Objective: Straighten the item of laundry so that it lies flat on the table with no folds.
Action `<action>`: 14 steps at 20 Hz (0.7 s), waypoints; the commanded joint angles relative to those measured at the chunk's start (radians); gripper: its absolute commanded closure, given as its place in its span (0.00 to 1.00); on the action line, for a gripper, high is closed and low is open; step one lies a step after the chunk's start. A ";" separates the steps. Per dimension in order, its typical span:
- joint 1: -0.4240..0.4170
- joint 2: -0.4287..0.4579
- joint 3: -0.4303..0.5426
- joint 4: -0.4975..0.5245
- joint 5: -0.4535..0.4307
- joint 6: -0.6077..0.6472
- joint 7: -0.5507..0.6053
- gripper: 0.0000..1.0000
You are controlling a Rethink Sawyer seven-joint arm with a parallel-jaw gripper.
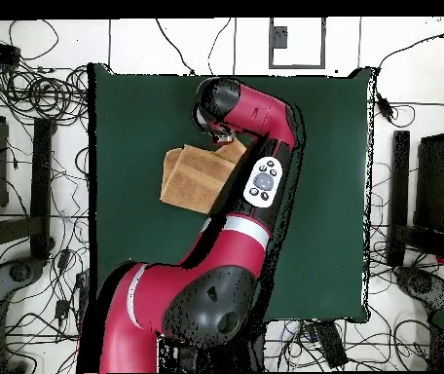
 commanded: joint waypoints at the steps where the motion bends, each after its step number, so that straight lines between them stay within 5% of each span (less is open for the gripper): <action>1: 0.000 0.072 -0.020 -0.112 0.015 0.207 0.289 1.00; 14: -0.007 0.066 -0.062 -0.155 0.006 0.328 0.248 1.00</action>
